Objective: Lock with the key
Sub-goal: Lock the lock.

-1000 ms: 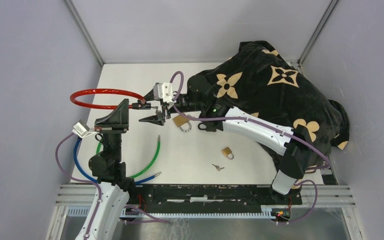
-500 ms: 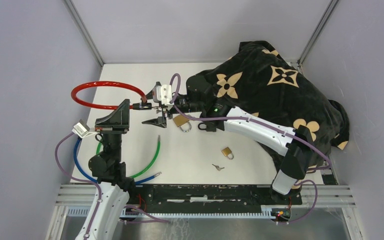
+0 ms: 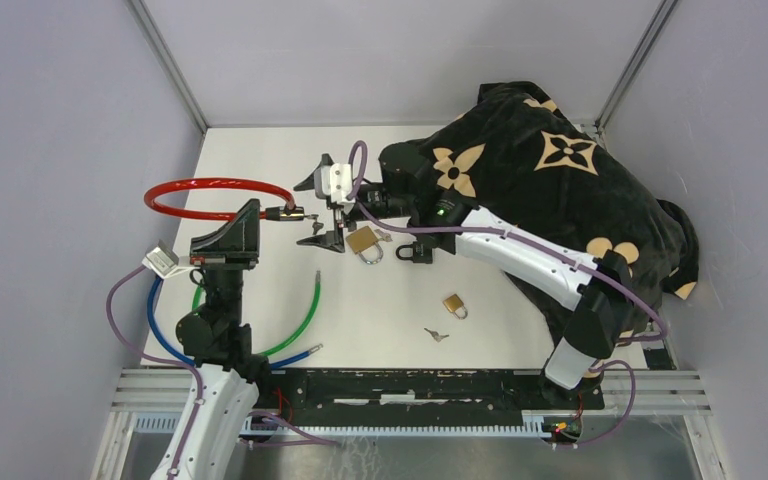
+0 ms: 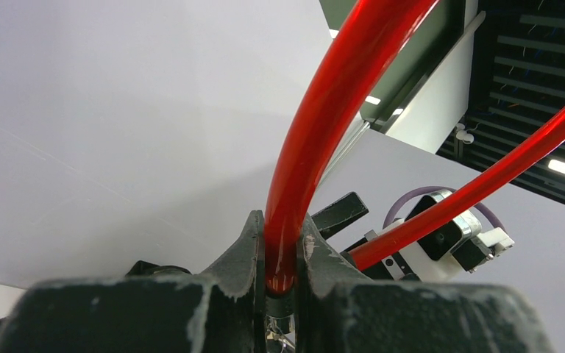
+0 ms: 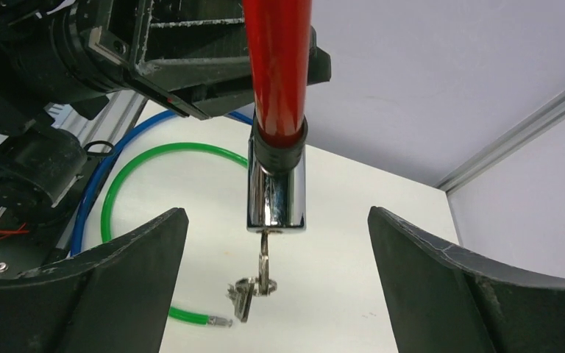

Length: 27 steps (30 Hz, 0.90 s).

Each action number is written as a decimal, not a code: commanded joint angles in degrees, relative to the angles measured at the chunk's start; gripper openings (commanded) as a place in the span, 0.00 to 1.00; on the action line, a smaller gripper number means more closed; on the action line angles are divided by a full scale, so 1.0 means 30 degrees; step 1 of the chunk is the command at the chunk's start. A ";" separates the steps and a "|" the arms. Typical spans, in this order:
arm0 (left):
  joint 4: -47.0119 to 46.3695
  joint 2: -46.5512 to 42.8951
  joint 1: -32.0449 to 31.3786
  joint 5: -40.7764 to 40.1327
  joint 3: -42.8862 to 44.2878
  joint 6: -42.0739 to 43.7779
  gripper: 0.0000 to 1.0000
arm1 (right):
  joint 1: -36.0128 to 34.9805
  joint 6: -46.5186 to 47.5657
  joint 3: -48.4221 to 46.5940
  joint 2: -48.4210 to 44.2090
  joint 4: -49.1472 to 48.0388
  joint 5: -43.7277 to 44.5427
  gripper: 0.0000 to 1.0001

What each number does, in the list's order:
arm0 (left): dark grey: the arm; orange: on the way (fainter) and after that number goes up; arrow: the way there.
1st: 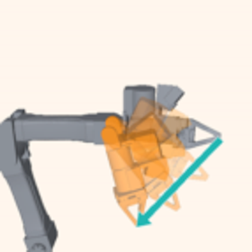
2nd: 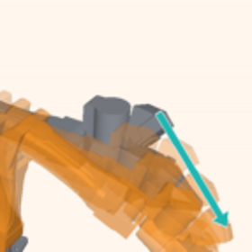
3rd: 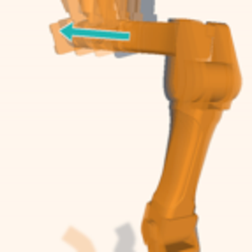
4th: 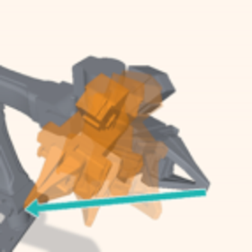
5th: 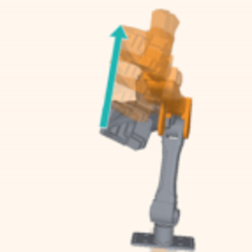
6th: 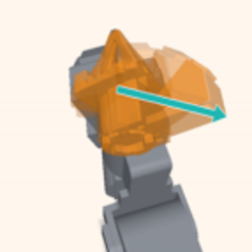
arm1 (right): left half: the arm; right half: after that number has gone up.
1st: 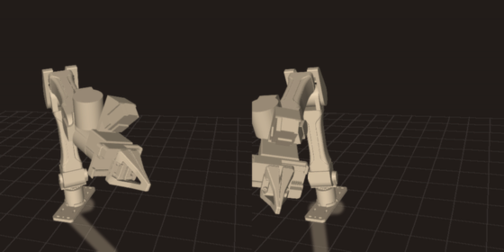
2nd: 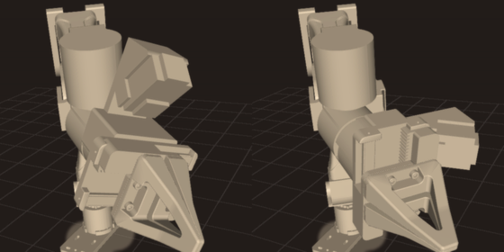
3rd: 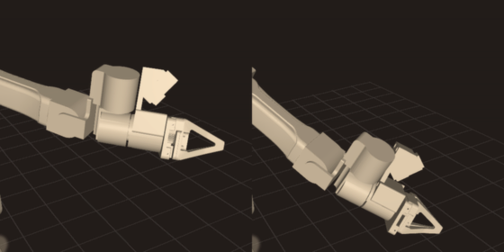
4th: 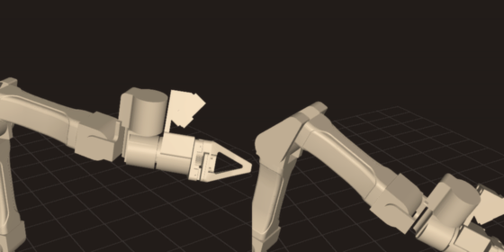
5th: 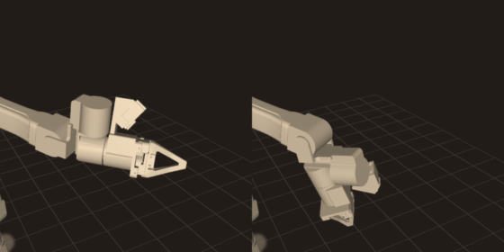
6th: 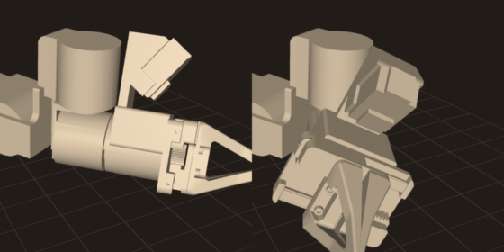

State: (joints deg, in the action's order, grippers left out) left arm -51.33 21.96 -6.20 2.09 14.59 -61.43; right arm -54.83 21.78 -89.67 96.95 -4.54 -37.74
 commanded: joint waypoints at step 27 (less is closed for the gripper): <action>-0.1259 -0.0181 0.0027 0.0079 0.0615 0.0200 0.02 | 0.0859 -0.4624 0.1550 -0.1920 -0.1380 -0.0773 0.49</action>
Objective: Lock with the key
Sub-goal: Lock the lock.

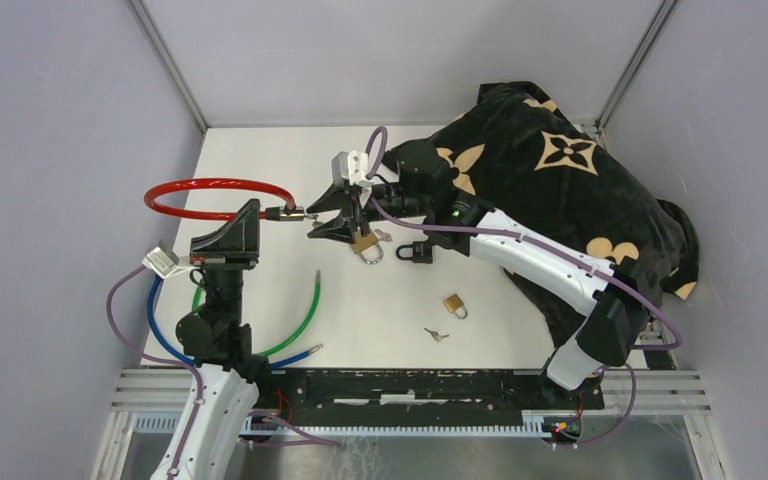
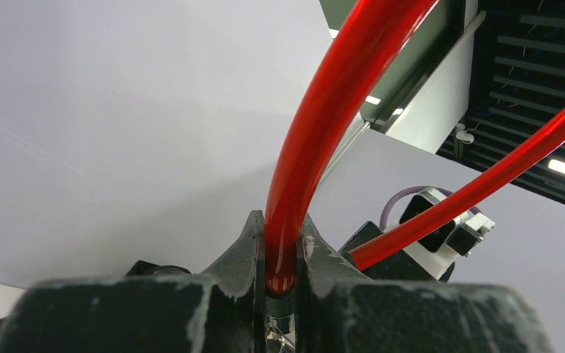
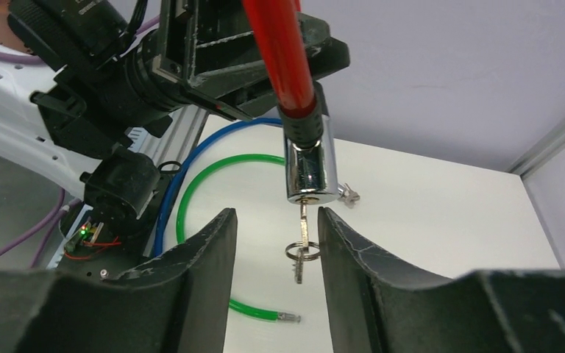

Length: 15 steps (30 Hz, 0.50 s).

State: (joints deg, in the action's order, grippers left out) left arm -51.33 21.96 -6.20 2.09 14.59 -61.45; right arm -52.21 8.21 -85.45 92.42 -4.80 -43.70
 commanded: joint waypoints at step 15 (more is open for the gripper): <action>-0.0760 -0.0098 0.0025 -0.0151 0.0689 -0.0315 0.02 | -0.1217 0.3135 0.0764 -0.0820 -0.0749 0.5364 0.22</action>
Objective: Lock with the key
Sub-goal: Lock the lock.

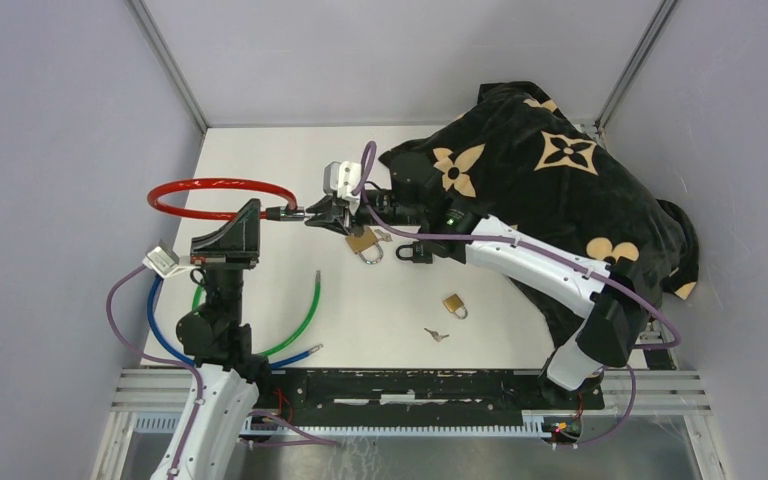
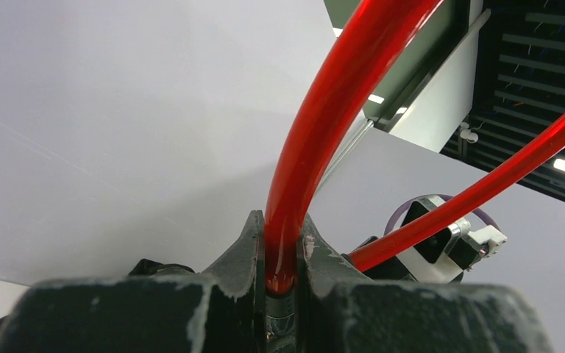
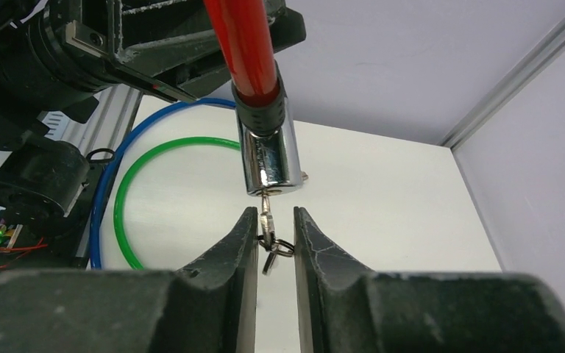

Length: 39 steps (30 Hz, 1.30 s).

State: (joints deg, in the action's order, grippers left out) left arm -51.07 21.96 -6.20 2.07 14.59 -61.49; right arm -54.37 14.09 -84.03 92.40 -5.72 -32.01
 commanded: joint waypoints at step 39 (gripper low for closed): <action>-0.0874 -0.0166 -0.0001 0.0094 0.0586 -0.0332 0.02 | 0.1204 -0.6470 0.0504 -0.1444 -0.0152 -0.1582 0.49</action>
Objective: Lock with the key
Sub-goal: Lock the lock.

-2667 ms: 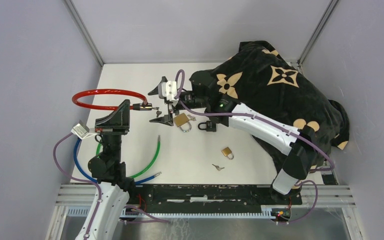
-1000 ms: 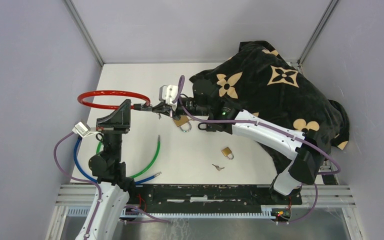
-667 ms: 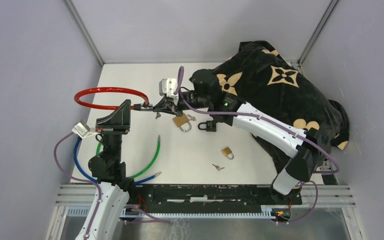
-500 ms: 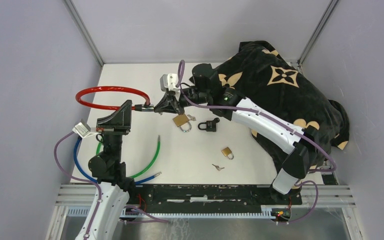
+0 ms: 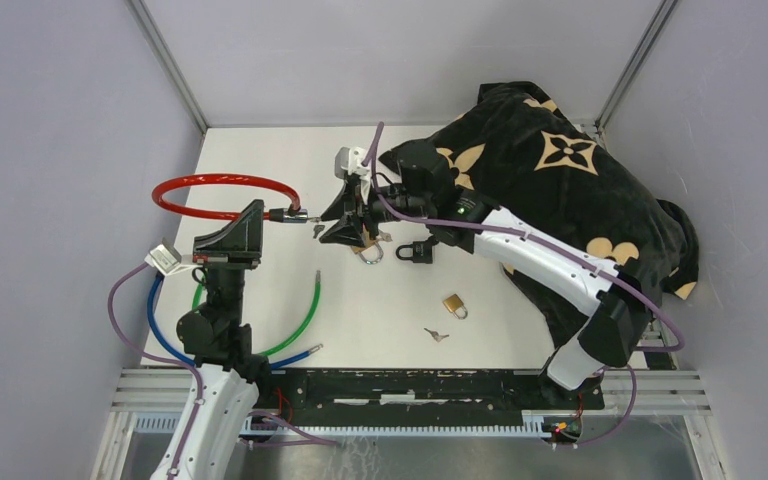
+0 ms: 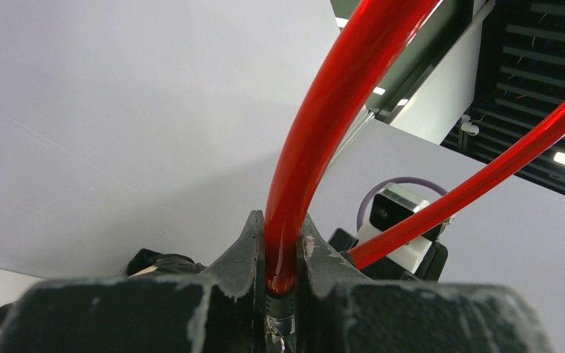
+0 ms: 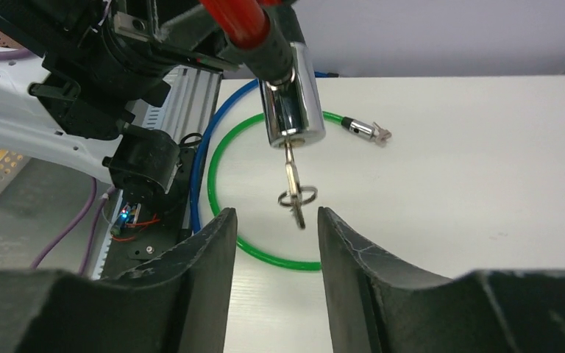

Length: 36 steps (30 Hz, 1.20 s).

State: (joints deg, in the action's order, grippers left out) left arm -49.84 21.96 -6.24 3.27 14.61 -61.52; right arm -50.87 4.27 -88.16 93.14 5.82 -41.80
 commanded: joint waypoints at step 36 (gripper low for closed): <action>-0.1597 -0.0456 0.0026 0.0005 0.0403 -0.0398 0.02 | 0.0095 -1.2682 0.1055 -0.0201 -0.4818 0.0650 0.00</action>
State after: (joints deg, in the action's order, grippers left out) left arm -49.87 21.32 -6.24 3.33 14.61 -61.54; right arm -51.64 -20.38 -82.78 91.13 -7.92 -37.43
